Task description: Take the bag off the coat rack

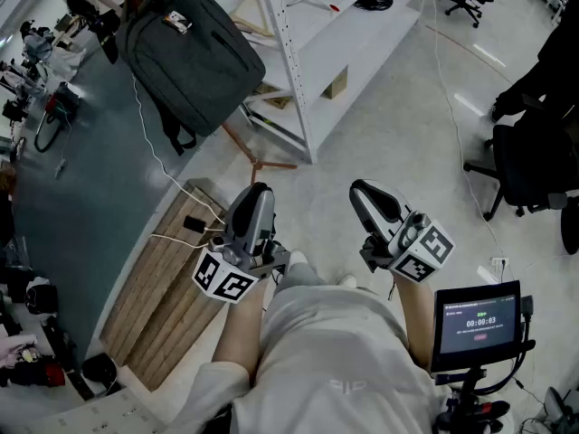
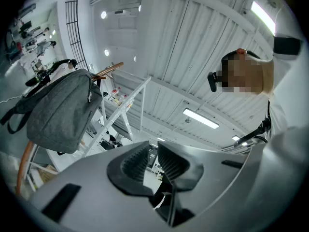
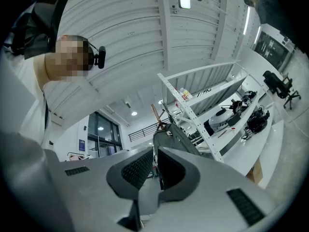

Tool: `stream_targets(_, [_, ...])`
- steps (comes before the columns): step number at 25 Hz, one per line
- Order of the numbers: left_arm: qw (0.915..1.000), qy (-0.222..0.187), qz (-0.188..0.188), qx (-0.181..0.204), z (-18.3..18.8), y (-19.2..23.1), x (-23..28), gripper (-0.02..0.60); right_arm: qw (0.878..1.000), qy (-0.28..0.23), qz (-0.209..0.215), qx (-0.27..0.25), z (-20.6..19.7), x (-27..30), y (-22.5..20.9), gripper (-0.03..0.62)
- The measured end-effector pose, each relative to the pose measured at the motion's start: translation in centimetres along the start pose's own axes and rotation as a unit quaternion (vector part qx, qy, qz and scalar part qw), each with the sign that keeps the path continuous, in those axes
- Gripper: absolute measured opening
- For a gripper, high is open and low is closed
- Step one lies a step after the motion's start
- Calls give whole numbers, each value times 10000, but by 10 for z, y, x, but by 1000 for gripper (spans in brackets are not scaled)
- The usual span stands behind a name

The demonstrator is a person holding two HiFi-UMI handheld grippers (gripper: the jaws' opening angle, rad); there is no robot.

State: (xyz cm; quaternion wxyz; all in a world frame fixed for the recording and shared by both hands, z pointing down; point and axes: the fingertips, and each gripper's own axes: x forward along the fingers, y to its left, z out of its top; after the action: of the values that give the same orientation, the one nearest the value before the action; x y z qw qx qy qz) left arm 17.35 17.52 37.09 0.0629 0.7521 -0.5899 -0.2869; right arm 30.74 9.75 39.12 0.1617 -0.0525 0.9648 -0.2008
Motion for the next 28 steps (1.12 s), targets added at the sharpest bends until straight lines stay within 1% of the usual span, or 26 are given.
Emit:
stream_targets(5, [9999,-112,114,-35,8,22,3,47,9999,112,-16,-20,-7,15,-8,15])
stream_targets(7, [9998,-124,118,-60,13,49,11,48,9998,166,-58,-20,-13,37,-24,15])
stream_targets(12, [9998,-129,116,-37,37,137,39,48,9995,263,-136,-66,-28,122,-69,15])
stream_targets(15, [9998,-120,119,75,60,185,51,48,9995,275,-126,-100,-31,177,-87,15])
stream_targets(21, [9998,-69,73,151,107,268,60,48,9994,261,6,-238,-42,287,-116,15])
stream_targets(25, [9987,-152,258,409,148,308,56,48,9979,330,290,-474,-35,358,-122,15])
stream_targets(28, [9970,-249,508,531,173,332,50,48,9949,338,455,-835,-21,395,-130,15])
